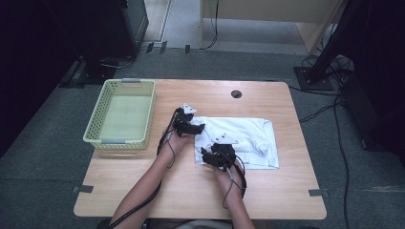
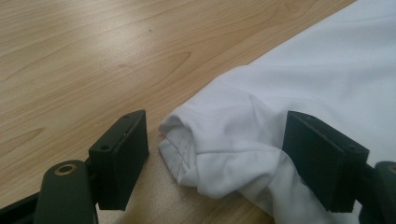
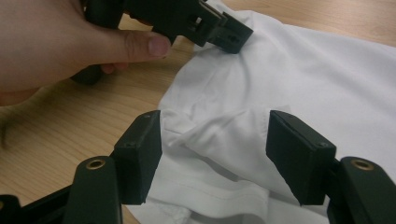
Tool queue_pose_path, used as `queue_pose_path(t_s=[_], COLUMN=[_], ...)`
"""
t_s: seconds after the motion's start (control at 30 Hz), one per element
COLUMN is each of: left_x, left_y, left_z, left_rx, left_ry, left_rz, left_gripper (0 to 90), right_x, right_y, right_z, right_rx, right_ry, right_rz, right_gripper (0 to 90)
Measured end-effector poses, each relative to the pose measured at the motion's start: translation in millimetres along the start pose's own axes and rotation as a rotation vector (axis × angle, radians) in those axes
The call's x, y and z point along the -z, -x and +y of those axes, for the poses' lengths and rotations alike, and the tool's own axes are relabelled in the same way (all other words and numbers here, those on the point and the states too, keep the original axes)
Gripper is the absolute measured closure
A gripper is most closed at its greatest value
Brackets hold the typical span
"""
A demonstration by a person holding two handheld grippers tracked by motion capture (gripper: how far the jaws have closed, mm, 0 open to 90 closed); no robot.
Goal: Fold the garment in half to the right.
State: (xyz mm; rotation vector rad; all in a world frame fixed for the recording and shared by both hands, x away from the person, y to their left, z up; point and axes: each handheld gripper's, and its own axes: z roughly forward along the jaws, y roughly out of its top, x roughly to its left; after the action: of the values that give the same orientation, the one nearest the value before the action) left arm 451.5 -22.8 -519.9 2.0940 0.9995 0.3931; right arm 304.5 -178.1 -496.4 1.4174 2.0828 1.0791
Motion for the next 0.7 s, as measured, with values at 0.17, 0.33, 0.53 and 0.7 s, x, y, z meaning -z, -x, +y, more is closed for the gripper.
queue_pose_path(t_s=[0.17, 0.33, 0.53, 0.7], left_x=[0.1, 0.1, 0.0, 0.1], left_y=[-0.1, -0.1, -0.1, -0.1], left_z=[0.0, 0.0, 0.0, 0.0], left_rx=[-0.002, -0.003, -0.002, -0.004], left_ry=[0.0, 0.0, 0.001, 0.001], left_rz=[-0.001, -0.002, -0.002, -0.003], left_gripper=[23.1, 23.2, 23.3, 23.5], right_x=[-4.7, -9.3, -19.0, -24.8], right_y=[-2.9, -6.7, -10.7, -11.2], right_z=[-0.6, -1.9, -5.0, -8.2], right_rx=[0.002, 0.011, 0.03, 0.042], right_ry=[-0.012, -0.024, -0.048, -0.069], right_rz=[0.004, 0.011, 0.014, 0.008], right_gripper=[36.2, 36.2, 36.1, 34.6])
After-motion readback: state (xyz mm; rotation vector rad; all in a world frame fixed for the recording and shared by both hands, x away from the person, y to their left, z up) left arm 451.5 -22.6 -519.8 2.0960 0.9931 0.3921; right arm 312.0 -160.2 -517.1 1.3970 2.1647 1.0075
